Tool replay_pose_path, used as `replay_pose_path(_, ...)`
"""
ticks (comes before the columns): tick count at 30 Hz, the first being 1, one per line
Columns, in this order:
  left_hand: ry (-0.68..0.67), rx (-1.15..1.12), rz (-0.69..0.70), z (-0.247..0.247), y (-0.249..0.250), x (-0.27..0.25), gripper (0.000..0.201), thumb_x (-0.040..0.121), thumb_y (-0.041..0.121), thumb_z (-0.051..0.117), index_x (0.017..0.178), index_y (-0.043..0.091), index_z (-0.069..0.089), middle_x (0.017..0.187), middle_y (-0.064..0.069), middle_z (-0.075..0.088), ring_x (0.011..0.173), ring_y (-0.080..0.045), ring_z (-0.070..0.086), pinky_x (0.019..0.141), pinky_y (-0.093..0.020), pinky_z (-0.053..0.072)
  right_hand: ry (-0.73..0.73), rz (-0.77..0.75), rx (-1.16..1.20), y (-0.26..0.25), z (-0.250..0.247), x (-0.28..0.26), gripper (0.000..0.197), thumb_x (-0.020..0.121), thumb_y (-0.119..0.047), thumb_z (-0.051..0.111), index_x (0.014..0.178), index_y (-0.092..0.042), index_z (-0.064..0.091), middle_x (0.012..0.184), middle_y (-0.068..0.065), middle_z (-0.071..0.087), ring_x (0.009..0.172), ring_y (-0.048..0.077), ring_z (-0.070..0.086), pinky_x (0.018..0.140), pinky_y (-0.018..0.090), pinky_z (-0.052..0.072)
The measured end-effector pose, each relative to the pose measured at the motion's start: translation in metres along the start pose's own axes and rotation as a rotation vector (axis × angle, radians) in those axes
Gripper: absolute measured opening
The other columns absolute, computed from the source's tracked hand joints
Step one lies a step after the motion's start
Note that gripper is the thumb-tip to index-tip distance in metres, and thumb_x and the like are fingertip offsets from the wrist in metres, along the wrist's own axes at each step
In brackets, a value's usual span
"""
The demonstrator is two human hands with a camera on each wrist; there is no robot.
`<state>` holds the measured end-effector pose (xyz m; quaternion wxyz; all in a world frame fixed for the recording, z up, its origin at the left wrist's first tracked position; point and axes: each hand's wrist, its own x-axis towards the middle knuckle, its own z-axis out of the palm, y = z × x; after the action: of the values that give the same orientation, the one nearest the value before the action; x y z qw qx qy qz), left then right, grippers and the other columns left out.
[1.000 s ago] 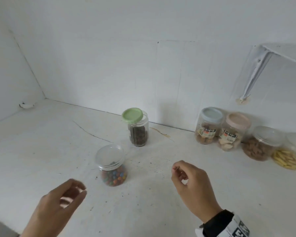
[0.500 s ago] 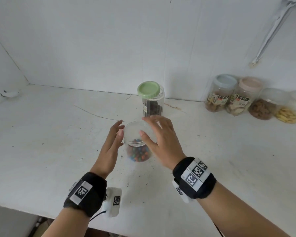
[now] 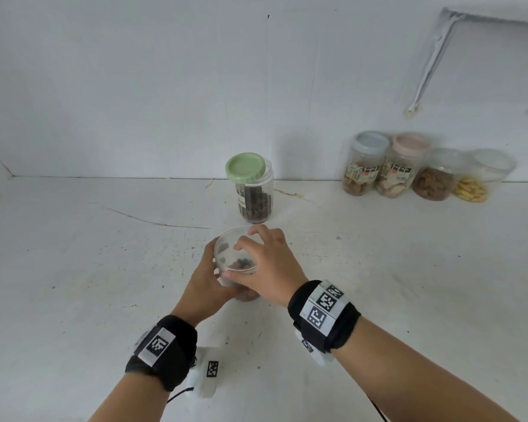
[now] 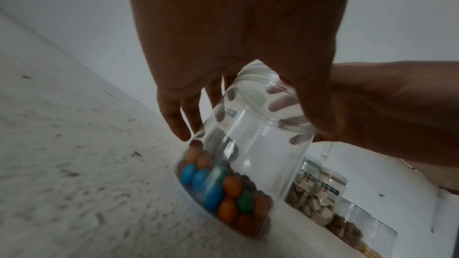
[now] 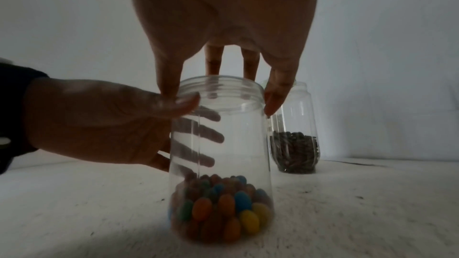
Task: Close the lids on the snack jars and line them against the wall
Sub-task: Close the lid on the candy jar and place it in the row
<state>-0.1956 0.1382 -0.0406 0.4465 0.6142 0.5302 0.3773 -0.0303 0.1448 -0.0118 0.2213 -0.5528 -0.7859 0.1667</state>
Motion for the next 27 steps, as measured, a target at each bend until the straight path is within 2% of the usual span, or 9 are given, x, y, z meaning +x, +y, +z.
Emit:
replay_pose_path(2,0.03,0.022,-0.009,0.003,-0.001,0.006,0.078,0.07,0.004,0.093,0.125,0.04,0.051,0.113,0.024,0.067,0.096,0.016,0.065,0.085,-0.027,0.056,-0.014,0.018,0.017,0.0,-0.007,-0.005,0.053,0.081,-0.058,0.076,0.123,-0.029,0.062,0.139,0.001,0.043,0.129,0.03,0.035,0.095,0.034,0.047)
replay_pose_path(4,-0.029,0.042,-0.008,0.005,-0.001,0.009,0.078,0.061,0.017,0.098,0.123,0.036,0.054,0.108,0.031,0.067,0.096,0.015,0.064,0.081,-0.022,0.053,-0.037,0.05,0.018,0.0,-0.016,-0.011,0.058,0.08,-0.056,0.076,0.13,-0.034,0.057,0.142,0.003,0.039,0.131,0.03,0.033,0.099,0.036,0.046)
replay_pose_path(6,-0.092,0.058,-0.003,0.009,-0.002,0.01,0.086,0.05,0.035,0.098,0.124,0.034,0.055,0.114,0.024,0.067,0.103,0.005,0.065,0.085,-0.026,0.055,-0.114,0.091,-0.022,0.0,-0.027,-0.015,0.073,0.079,-0.053,0.075,0.144,-0.039,0.045,0.148,0.007,0.034,0.135,0.032,0.029,0.106,0.041,0.043)
replay_pose_path(9,-0.188,0.09,-0.008,0.014,0.001,0.011,0.09,0.05,0.03,0.103,0.125,0.036,0.054,0.124,0.017,0.063,0.114,-0.008,0.065,0.086,-0.023,0.058,-0.276,0.131,-0.116,-0.001,-0.045,-0.015,0.086,0.08,-0.052,0.071,0.154,-0.043,0.028,0.144,0.011,0.039,0.133,0.036,0.031,0.108,0.045,0.041)
replay_pose_path(12,-0.266,0.108,-0.005,0.017,0.007,0.015,0.091,0.05,0.023,0.105,0.126,0.035,0.055,0.126,0.008,0.066,0.114,-0.013,0.067,0.081,-0.019,0.057,-0.416,0.124,-0.189,-0.002,-0.06,-0.011,0.085,0.079,-0.05,0.073,0.153,-0.041,0.032,0.13,0.009,0.045,0.123,0.034,0.037,0.103,0.046,0.045)
replay_pose_path(15,-0.274,0.133,0.012,0.019,0.013,0.017,0.091,0.048,0.022,0.106,0.125,0.033,0.058,0.12,0.007,0.071,0.108,-0.009,0.069,0.08,-0.016,0.056,-0.496,0.108,-0.227,-0.004,-0.07,-0.006,0.089,0.076,-0.046,0.076,0.153,-0.041,0.032,0.127,0.009,0.046,0.119,0.033,0.039,0.1,0.047,0.047)
replay_pose_path(20,-0.291,0.098,0.013,0.022,0.012,0.018,0.092,0.049,0.019,0.105,0.127,0.033,0.06,0.119,0.008,0.073,0.108,-0.006,0.069,0.078,-0.01,0.054,-0.531,0.057,-0.195,-0.005,-0.08,-0.001,0.085,0.072,-0.037,0.083,0.145,-0.043,0.041,0.117,0.005,0.043,0.114,0.03,0.042,0.094,0.042,0.048)
replay_pose_path(24,-0.241,0.096,0.025,0.025,0.008,0.014,0.104,0.045,0.035,0.105,0.134,0.035,0.051,0.127,0.012,0.067,0.115,-0.007,0.066,0.088,-0.018,0.054,-0.463,-0.016,-0.13,0.002,-0.085,-0.002,0.081,0.067,-0.033,0.087,0.139,-0.041,0.049,0.123,0.008,0.049,0.116,0.028,0.043,0.099,0.043,0.045)
replay_pose_path(27,-0.195,0.068,0.019,0.029,0.004,0.013,0.094,0.045,0.036,0.105,0.121,0.028,0.05,0.124,0.009,0.066,0.114,-0.008,0.066,0.091,-0.024,0.053,-0.482,-0.02,-0.171,0.008,-0.082,-0.004,0.084,0.069,-0.035,0.086,0.143,-0.043,0.047,0.13,0.006,0.046,0.12,0.029,0.042,0.1,0.043,0.046)
